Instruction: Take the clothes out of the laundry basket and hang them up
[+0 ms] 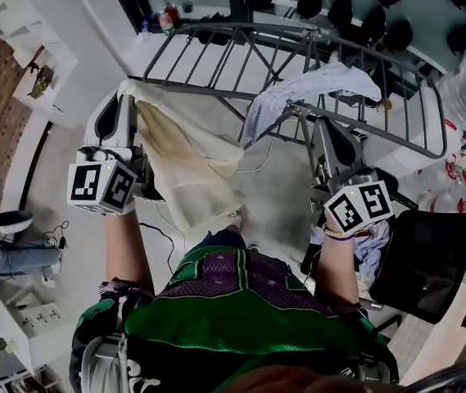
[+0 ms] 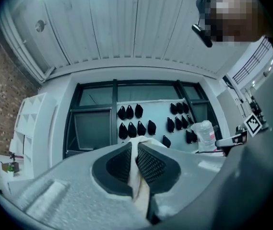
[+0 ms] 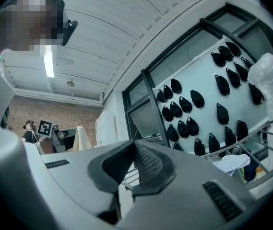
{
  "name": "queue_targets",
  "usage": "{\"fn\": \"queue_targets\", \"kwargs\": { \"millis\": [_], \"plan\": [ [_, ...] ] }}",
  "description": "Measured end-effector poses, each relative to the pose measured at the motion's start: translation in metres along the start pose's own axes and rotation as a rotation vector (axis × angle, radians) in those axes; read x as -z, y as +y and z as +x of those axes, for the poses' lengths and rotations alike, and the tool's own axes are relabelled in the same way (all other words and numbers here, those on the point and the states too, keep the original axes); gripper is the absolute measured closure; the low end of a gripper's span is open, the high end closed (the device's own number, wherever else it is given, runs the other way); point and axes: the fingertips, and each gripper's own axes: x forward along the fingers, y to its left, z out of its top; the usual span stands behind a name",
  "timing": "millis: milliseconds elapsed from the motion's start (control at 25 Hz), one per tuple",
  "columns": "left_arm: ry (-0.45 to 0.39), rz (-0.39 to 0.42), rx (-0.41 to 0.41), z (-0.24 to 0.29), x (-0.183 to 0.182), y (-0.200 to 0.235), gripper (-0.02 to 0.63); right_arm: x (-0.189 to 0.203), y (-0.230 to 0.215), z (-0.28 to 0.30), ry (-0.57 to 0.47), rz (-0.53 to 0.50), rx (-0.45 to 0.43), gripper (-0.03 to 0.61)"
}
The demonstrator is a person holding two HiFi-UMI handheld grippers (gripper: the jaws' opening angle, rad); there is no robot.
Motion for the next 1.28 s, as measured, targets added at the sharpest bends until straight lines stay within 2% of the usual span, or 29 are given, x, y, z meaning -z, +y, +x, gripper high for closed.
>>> {"fn": "queue_targets", "kwargs": {
  "millis": [320,680,960,1120,1280],
  "plan": [
    [0.043,-0.074,0.105,0.123,0.055,0.016,0.589,-0.005,-0.064,0.084,0.020,-0.037,0.081,0.577],
    [0.070,-0.119,0.202,0.242,0.104,0.059,0.589,0.002,-0.098,0.183,0.046,-0.075,0.144,0.577],
    [0.042,-0.118,0.261,0.311,0.105,0.069,0.589,0.003,-0.116,0.218,0.057,-0.100,0.179,0.577],
    [0.013,-0.187,0.285,0.342,0.100,0.065,0.589,0.004,-0.133,0.224,0.054,-0.091,0.182,0.577],
    [-0.021,-0.169,0.279,0.378,0.089,0.064,0.589,0.004,-0.156,0.240,0.044,-0.086,0.163,0.577]
  ]
}}
